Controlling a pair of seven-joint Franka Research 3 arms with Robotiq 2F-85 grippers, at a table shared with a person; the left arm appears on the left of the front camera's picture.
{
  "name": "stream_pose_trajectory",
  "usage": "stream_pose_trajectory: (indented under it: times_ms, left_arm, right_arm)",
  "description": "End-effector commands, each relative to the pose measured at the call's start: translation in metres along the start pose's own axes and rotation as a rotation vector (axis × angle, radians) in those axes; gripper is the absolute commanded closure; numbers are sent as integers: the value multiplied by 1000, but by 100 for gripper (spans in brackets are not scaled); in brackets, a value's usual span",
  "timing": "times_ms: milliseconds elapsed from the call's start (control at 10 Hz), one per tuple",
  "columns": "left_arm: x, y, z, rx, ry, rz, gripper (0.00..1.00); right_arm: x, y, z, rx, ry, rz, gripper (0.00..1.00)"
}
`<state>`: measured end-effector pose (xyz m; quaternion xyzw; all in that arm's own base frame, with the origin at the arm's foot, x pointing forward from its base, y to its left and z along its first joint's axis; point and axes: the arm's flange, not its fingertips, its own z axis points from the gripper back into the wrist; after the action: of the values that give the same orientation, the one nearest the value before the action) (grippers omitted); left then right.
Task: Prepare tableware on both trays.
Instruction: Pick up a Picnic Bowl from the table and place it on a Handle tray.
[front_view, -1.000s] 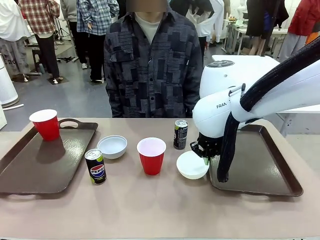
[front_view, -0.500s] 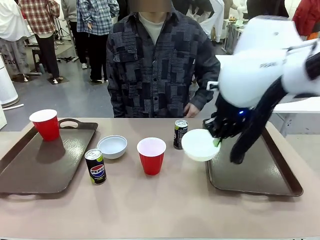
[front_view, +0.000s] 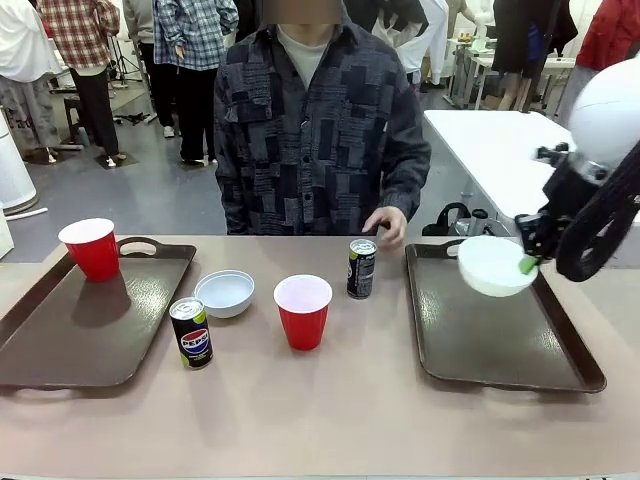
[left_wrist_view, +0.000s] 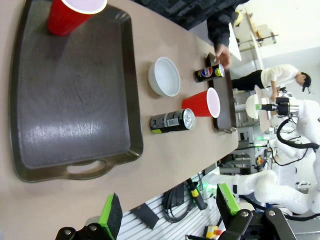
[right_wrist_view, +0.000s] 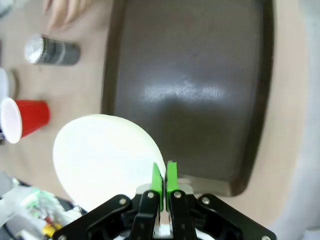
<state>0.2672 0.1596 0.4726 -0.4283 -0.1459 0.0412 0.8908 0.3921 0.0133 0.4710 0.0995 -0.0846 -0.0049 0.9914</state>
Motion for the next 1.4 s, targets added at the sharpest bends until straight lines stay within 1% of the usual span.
stream_pose_trajectory:
  times_ms: [0, 100, 200, 400, 500, 600, 900, 1000, 1200, 1300]
  left_arm:
    - [0, 1, 1, -15, -10, -8, 0]
    - [0, 1, 1, -15, -10, -8, 0]
    - [0, 1, 1, -15, -10, -8, 0]
    - [0, 1, 1, -15, -10, -8, 0]
    - [0, 1, 1, -15, -10, -8, 0]
    - [0, 1, 1, -15, -10, -8, 0]
    - [0, 1, 1, -15, -10, -8, 0]
    - [0, 1, 1, -15, -10, -8, 0]
    - [0, 1, 1, -15, -10, -8, 0]
    - [0, 1, 1, -15, -10, -8, 0]
  right_arm:
    - [4, -16, -6, 56, -13, -11, 100]
    - [7, -16, -7, 52, -25, -100, 100]
    - [2, -18, 0, 11, -1, -17, 100]
    - [2, -18, 0, 11, -1, -17, 100]
    - [3, -23, -2, 19, -2, -39, 96]
    - [8, -19, -26, -34, 40, 33, 96]
    - [29, -26, -63, -69, 118, 57, 96]
    - [34, -30, -72, -78, 142, 56, 96]
    - [39, -32, -87, -92, 160, 55, 96]
    - [23, -27, -77, -96, 153, 50, 96]
